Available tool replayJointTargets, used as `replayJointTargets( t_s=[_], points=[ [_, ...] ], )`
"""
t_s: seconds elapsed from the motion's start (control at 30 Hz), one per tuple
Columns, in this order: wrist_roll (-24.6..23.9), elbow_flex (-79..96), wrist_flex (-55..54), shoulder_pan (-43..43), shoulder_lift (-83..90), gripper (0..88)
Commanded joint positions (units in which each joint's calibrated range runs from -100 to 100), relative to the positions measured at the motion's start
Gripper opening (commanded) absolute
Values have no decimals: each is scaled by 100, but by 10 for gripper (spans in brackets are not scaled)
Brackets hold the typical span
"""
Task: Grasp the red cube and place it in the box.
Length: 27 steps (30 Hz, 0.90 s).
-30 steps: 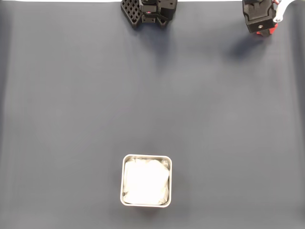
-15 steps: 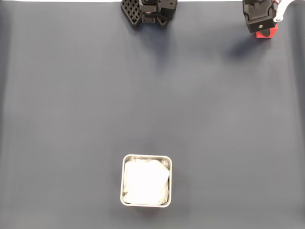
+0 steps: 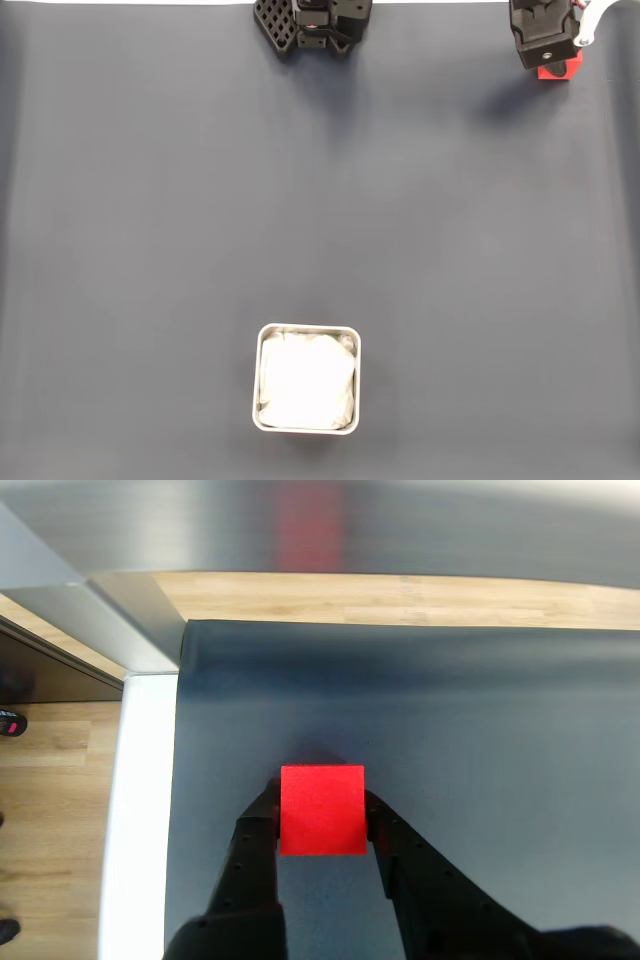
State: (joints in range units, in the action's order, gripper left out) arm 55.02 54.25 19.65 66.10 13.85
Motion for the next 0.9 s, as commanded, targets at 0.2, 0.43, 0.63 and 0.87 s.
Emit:
replayJointTargets(
  t_s=[0.2,0.43,0.63,0.87],
  points=[
    [-54,-598,338,-275,339,103],
    [-107,-963,789,-651,643,103],
    [-88,-982,978,-1035,972,103],
    [-132,-1346,1404,-1461,1197,103]
  ],
)
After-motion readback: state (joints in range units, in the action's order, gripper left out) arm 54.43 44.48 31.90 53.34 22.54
